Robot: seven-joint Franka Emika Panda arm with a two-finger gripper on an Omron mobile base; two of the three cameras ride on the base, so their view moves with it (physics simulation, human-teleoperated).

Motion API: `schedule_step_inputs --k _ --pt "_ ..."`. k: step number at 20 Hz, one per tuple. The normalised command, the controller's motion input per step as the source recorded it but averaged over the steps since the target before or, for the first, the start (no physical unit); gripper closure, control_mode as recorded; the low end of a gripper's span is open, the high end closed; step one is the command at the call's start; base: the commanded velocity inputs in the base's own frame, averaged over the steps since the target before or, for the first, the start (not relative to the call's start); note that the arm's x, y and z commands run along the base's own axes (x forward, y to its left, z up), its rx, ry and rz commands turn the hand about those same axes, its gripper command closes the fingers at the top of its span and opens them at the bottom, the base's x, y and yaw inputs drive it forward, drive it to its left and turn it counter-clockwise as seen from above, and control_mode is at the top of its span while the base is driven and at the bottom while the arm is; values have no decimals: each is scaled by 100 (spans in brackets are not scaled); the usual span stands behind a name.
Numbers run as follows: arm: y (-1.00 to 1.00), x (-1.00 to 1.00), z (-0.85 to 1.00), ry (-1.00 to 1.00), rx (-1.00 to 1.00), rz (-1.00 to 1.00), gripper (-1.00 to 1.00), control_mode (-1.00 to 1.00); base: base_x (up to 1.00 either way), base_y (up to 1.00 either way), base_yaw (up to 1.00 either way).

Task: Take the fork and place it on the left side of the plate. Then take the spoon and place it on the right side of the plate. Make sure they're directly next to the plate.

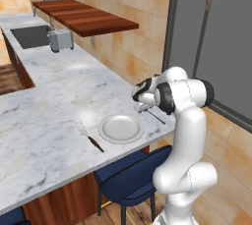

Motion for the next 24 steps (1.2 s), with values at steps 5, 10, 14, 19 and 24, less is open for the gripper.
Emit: schedule_step_inputs --k 5,10,14,19,24 --pt "14 -16 47 -3 -1 -13 -100 -100 0 0 0" --pt "16 -36 43 0 0 -8 -100 -100 0 0 0" --pt "17 -43 27 5 0 -1 -100 -100 0 0 0" --pt "19 -61 25 0 0 -7 -100 -100 0 0 0" --pt "19 -57 33 9 0 -6 -100 -100 0 0 0"
